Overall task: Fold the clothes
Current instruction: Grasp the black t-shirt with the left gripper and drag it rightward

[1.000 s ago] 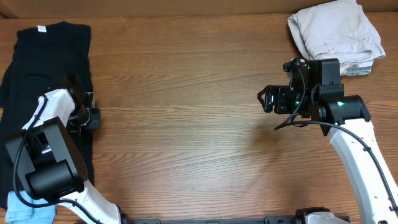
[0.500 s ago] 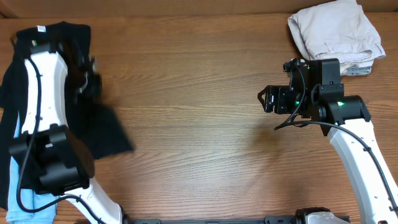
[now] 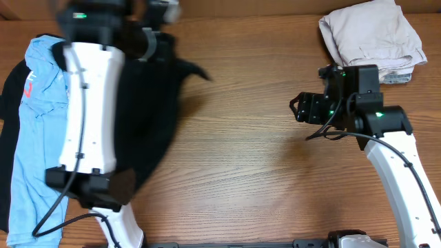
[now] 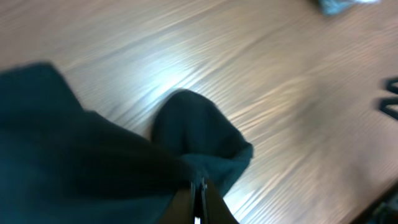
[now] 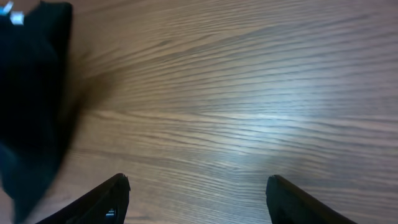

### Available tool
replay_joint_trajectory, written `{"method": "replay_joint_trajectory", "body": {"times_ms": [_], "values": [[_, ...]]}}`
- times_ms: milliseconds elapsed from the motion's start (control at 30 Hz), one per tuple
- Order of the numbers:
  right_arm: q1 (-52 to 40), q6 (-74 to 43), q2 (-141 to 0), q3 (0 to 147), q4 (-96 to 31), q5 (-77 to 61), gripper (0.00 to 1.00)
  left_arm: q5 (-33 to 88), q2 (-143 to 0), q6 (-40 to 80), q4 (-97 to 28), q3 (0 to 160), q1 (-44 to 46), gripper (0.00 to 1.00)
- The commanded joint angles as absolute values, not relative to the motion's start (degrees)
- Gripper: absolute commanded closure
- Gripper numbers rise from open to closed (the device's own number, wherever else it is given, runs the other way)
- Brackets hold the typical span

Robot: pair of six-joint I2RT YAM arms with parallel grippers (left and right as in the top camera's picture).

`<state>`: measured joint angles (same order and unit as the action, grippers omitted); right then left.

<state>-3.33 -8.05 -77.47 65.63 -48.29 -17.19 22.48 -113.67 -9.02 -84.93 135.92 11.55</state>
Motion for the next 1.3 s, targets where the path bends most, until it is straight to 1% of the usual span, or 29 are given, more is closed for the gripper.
{"method": "replay_joint_trajectory", "body": {"times_ms": [0, 200, 233, 267, 367, 400, 433, 467, 500, 533, 633, 733, 800, 867, 1033, 1133, 1267], "values": [[0.19, -11.0, -75.5, 66.7, -48.84, -16.19, 0.25, 26.0, -115.2, -6.79, -81.45, 136.99, 17.8, 0.96], [6.87, -10.68, -70.83, 67.61, -51.29, -16.16, 0.2, 25.96, -121.14, -4.56, -69.23, 136.99, 27.83, 0.96], [8.03, -10.63, -69.91, 67.61, -51.62, -16.16, 0.19, 25.98, -122.48, -4.14, -66.94, 136.99, 28.91, 0.94], [8.84, -10.5, -69.32, 67.61, -51.86, -16.16, 0.19, 25.98, -123.81, -3.55, -64.55, 136.99, 29.89, 0.92], [11.27, -10.5, -67.81, 67.61, -52.53, -16.19, 0.18, 26.02, -127.35, -1.96, -57.54, 136.99, 32.01, 0.76], [11.84, -10.48, -67.51, 67.61, -52.86, -16.19, 0.18, 26.0, -128.4, -1.32, -54.89, 136.99, 32.51, 0.59], [12.03, -10.48, -67.48, 67.61, -53.06, -16.19, 0.18, 26.0, -128.84, -0.99, -53.56, 136.99, 32.71, 0.46], [12.03, -10.46, -67.44, 67.61, -53.3, -16.19, 0.17, 26.0, -129.01, -0.49, -52.38, 136.99, 32.69, 0.23], [12.01, -10.44, -67.46, 67.61, -53.54, -16.19, 0.16, 25.98, -128.99, 0.3, -51.83, 137.01, 32.64, 0.03], [12.01, -10.22, -67.46, 67.61, -53.8, -16.23, 0.15, 25.96, -128.53, 0.47, -51.88, 137.21, 32.1, 0.0], [11.97, -8.4, -67.46, 67.61, -54.37, -17.69, 0.11, 23.68, -126.63, 1.76, -55.99, 138.61, 29.43, 0.0], [11.97, -6.83, -67.46, 67.59, -54.39, -21.23, 0.04, 20.4, -123.9, 2.61, -65.52, 140.55, 24.84, 0.0], [11.94, -6.81, -67.51, 67.57, -54.43, -23.97, 0.02, 18.9, -122.21, 2.59, -71.42, 140.79, 21.17, 0.0], [11.94, -6.81, -67.68, 67.57, -54.41, -25.91, 0.02, 17.19, -121.34, 2.57, -76.79, 140.79, 17.39, 0.0], [10.66, -5.72, -68.69, 67.57, -54.41, -26.17, 0.05, 6.46, -122.58, 2.81, -90.96, 139.83, 8.16, 0.0], [9.26, -5.72, -69.76, 67.53, -54.24, -26.13, 0.07, 6.66, -123.61, 2.7, -92.09, 137.01, 3.18, 0.0], [6.74, -5.52, -72.71, 67.53, -53.67, -25.87, 0.1, 6.66, -124.55, 1.26, -89.84, 131.83, -1.23, 0.0]]}}
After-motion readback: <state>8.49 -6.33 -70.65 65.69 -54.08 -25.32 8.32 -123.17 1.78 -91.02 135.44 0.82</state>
